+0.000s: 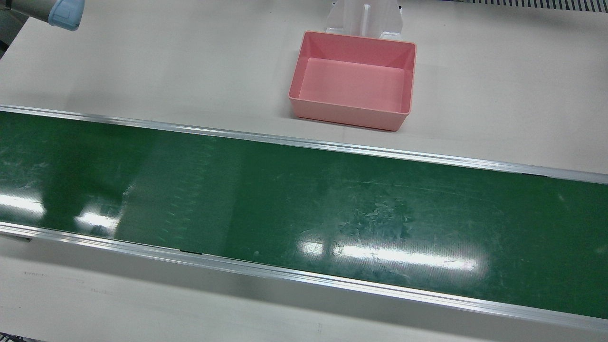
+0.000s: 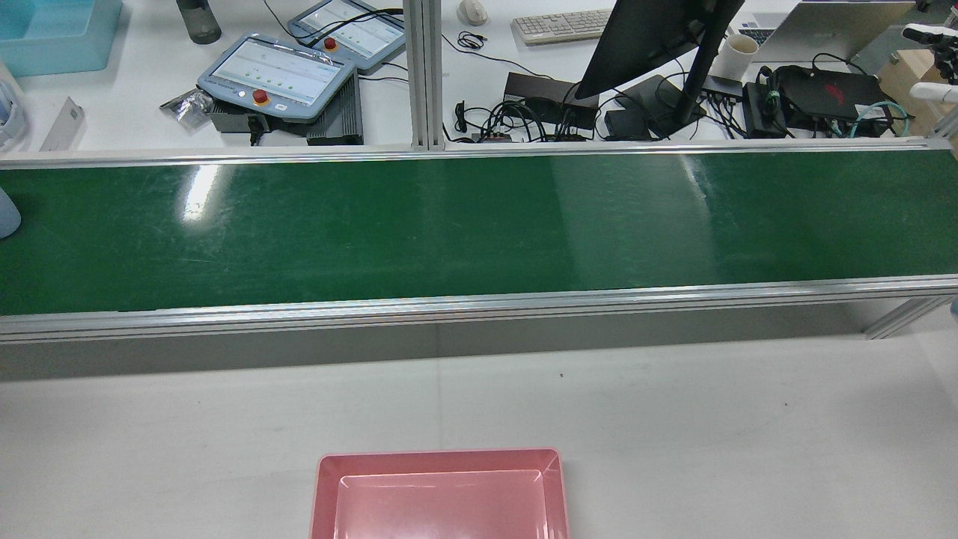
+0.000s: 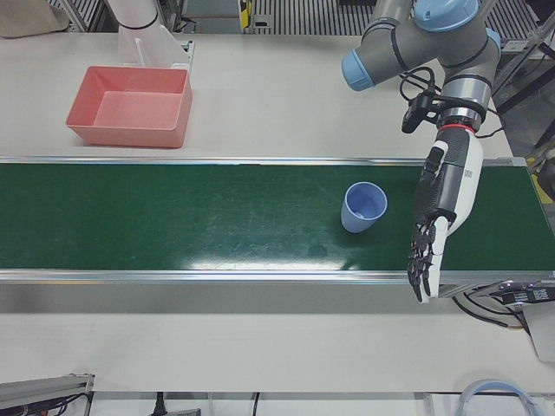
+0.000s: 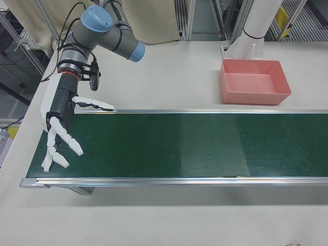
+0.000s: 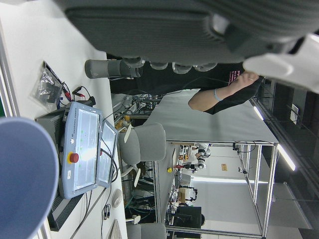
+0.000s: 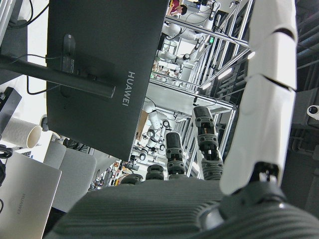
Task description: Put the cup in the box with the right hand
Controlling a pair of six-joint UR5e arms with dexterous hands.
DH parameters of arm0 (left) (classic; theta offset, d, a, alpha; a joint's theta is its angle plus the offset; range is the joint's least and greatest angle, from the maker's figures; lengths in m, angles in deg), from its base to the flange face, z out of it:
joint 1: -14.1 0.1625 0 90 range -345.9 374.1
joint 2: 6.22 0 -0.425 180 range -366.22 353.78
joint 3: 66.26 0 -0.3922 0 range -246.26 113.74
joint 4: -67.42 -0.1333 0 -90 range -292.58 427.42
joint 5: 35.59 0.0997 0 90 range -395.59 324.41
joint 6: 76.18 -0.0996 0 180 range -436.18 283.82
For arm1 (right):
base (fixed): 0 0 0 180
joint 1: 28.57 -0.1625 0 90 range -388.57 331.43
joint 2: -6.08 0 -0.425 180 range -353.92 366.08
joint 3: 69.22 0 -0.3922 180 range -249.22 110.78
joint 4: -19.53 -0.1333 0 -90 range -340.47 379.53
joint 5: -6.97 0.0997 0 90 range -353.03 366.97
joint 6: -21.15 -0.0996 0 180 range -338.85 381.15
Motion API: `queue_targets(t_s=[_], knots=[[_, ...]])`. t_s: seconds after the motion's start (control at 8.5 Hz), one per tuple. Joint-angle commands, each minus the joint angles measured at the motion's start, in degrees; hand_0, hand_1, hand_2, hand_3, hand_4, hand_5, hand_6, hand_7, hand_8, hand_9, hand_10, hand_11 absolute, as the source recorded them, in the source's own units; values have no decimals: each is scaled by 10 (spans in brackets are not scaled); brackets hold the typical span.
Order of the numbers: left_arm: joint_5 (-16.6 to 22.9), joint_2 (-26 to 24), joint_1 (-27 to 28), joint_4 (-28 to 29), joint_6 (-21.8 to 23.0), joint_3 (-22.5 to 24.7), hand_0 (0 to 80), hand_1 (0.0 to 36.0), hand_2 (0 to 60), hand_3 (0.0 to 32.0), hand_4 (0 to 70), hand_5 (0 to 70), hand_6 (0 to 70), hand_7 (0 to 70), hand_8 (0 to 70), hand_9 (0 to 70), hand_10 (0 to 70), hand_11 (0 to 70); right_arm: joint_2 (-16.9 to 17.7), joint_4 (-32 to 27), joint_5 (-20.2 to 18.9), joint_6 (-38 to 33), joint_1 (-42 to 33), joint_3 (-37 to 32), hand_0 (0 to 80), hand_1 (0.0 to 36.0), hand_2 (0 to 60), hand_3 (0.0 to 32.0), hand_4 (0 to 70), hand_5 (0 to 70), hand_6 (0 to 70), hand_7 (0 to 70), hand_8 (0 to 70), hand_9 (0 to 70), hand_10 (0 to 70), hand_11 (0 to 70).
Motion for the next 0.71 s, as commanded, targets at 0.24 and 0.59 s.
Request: queue_targets(t_s=[0.24, 0.59], knots=[[0, 0, 0, 0, 0, 0, 0, 0, 0, 0, 0, 0, 0, 0, 0, 0, 0, 0, 1, 2, 0, -1, 2, 1, 537, 246, 232, 0, 72, 62, 70, 282, 7, 65, 0, 0], [0, 0, 0, 0, 0, 0, 0, 0, 0, 0, 0, 0, 0, 0, 0, 0, 0, 0, 0, 3, 0, -1, 3, 3, 603, 360, 600, 0, 56, 99, 78, 278, 8, 58, 0, 0]])
